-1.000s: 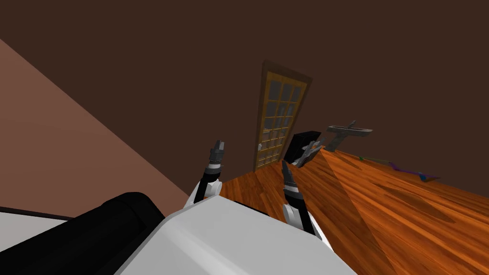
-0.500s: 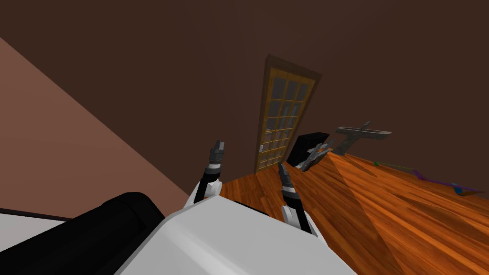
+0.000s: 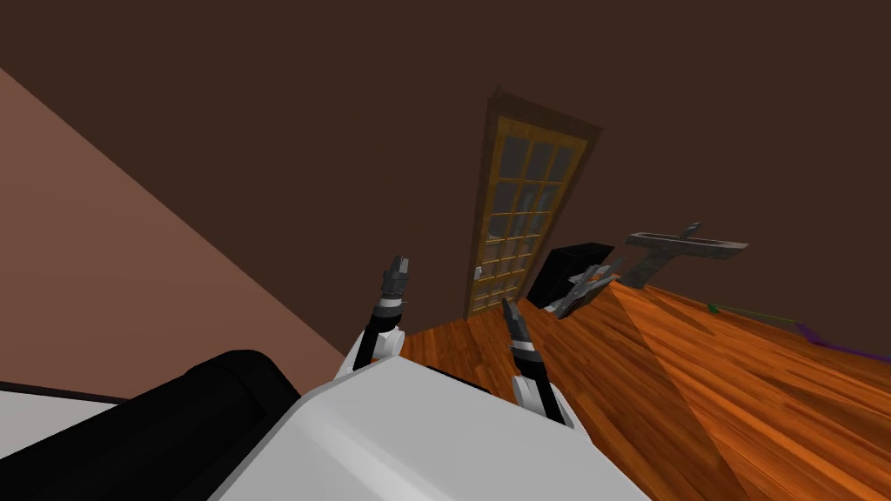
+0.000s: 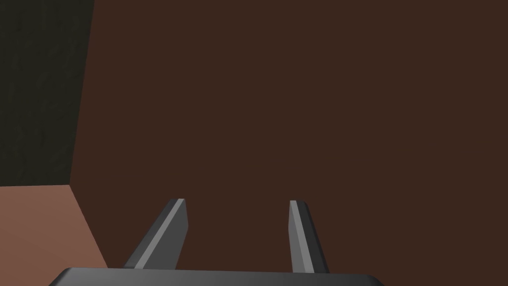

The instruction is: Pull the door open

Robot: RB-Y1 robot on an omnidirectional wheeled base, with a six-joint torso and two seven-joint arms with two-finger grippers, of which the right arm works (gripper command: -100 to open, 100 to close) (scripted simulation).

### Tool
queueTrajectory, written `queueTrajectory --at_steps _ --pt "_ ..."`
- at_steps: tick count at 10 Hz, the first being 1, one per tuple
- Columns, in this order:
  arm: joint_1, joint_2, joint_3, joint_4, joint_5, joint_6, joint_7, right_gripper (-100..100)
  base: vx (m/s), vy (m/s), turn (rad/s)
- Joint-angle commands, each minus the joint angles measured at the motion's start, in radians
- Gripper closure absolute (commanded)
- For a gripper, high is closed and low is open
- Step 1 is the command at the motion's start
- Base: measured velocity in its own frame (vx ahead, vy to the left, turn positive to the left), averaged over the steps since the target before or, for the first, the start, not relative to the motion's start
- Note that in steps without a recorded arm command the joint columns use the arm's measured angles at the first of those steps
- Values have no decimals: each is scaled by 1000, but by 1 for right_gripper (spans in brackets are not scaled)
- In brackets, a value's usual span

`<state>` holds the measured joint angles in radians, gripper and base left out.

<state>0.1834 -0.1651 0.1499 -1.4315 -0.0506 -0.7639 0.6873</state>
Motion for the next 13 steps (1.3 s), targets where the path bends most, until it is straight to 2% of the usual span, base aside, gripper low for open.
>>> queueTrajectory --at_steps 1,13 --pt "-11 -2 8 38 3 -7 39 -100 85 -17 97" --pt "-108 -35 54 328 17 -58 280 -100 92 -40 80"
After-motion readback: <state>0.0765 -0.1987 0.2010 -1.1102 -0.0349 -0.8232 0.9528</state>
